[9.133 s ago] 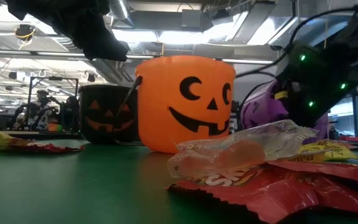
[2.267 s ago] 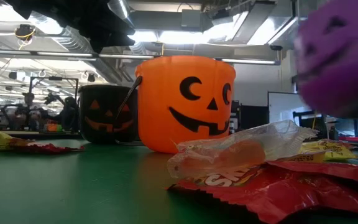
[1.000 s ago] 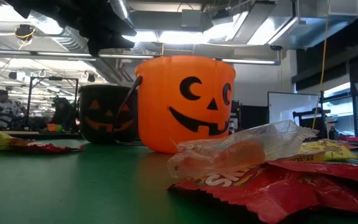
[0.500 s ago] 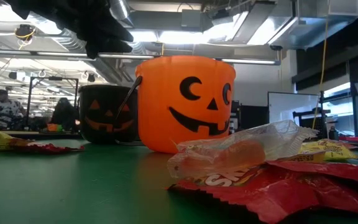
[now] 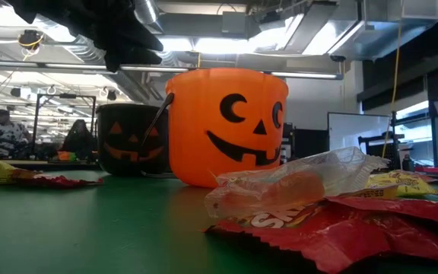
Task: Sort candy
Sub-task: Put the green candy into the orange bin
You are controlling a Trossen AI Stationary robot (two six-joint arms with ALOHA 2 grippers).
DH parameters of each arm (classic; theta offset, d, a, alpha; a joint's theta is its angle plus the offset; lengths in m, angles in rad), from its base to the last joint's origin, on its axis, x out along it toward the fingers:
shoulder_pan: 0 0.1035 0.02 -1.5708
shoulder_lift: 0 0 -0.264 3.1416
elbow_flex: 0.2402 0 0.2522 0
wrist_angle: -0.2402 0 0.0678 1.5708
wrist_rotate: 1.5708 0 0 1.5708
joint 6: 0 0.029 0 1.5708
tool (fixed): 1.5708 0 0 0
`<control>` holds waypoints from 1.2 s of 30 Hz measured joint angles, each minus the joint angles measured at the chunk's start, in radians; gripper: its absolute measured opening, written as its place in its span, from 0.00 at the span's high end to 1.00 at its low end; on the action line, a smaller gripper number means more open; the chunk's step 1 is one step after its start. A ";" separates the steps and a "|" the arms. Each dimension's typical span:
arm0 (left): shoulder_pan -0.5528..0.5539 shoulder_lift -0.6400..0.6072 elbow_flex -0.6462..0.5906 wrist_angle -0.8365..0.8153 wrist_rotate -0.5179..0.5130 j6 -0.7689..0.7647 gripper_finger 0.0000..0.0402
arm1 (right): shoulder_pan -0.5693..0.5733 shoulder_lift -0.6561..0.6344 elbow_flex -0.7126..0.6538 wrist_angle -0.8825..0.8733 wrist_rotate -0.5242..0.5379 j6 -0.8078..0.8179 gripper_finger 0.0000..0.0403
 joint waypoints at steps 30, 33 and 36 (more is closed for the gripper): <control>0.000 0.000 0.000 0.094 0.075 0.008 0.58 | -0.209 -0.455 -0.354 -0.019 0.506 -0.337 0.62; 0.000 0.000 0.000 0.096 0.075 0.008 0.58 | -0.300 -0.551 -0.481 0.106 0.434 -0.386 0.62; 0.000 0.000 0.000 0.106 0.073 0.008 0.58 | -0.403 -0.618 -0.556 0.133 0.395 -0.381 0.62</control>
